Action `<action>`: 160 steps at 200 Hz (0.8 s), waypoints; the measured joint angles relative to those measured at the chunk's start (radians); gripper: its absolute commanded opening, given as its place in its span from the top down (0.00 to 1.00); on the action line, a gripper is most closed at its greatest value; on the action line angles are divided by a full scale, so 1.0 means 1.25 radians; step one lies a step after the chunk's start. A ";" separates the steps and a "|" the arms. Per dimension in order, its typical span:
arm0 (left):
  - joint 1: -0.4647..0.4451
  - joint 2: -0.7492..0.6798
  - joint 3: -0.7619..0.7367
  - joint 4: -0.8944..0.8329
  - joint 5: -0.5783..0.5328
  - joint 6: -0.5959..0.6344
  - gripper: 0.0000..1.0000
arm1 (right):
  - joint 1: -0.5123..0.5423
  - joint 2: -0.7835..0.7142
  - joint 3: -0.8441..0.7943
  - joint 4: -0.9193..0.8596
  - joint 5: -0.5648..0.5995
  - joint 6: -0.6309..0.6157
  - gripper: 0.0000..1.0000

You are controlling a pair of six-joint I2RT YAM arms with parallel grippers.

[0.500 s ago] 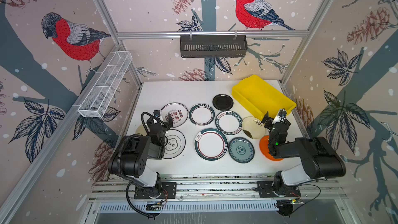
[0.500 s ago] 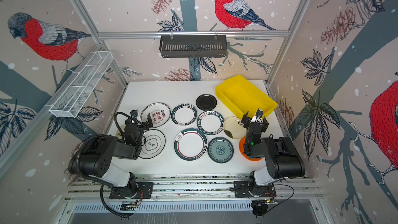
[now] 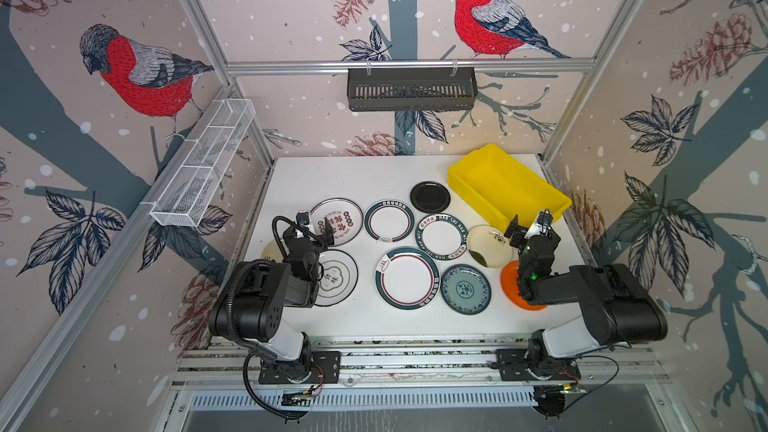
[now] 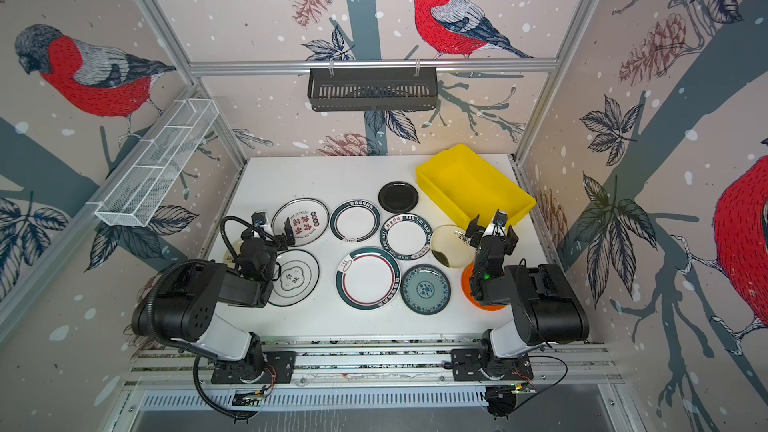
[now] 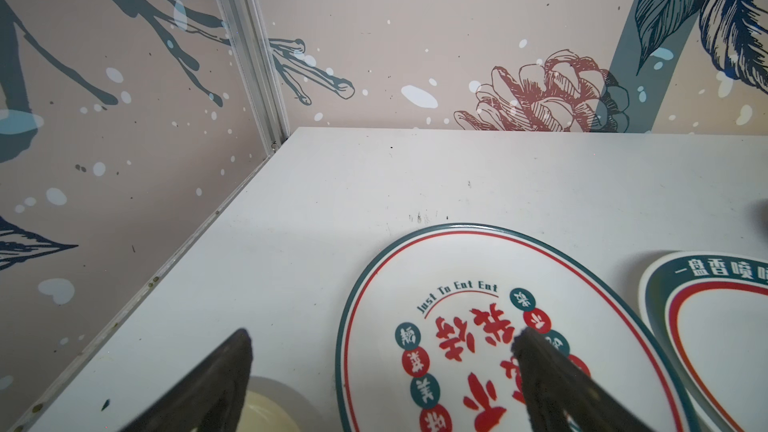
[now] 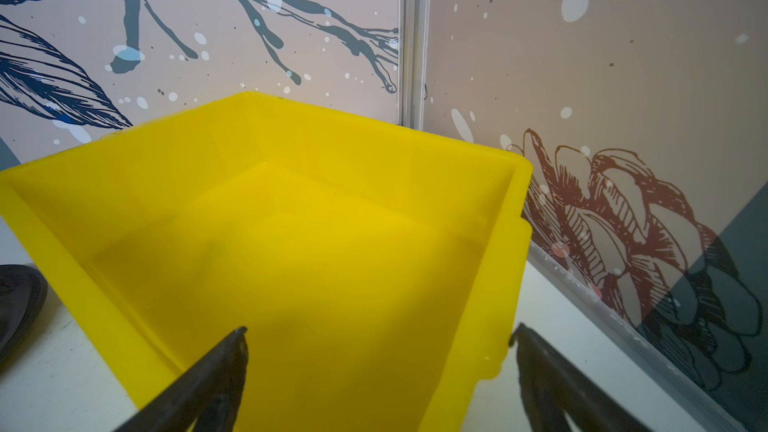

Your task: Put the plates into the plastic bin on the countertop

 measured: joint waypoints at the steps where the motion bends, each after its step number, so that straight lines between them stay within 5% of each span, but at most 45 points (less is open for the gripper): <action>1: 0.000 0.000 0.000 0.000 0.000 0.000 0.02 | 0.000 0.000 0.000 0.000 0.000 0.000 0.00; 85: 0.001 -0.006 0.003 -0.004 0.000 -0.005 0.02 | 0.003 0.000 -0.001 0.002 0.008 0.000 0.00; 160: -0.020 -0.203 0.035 -0.188 -0.040 -0.013 0.02 | 0.035 -0.022 -0.023 0.016 0.055 -0.021 0.00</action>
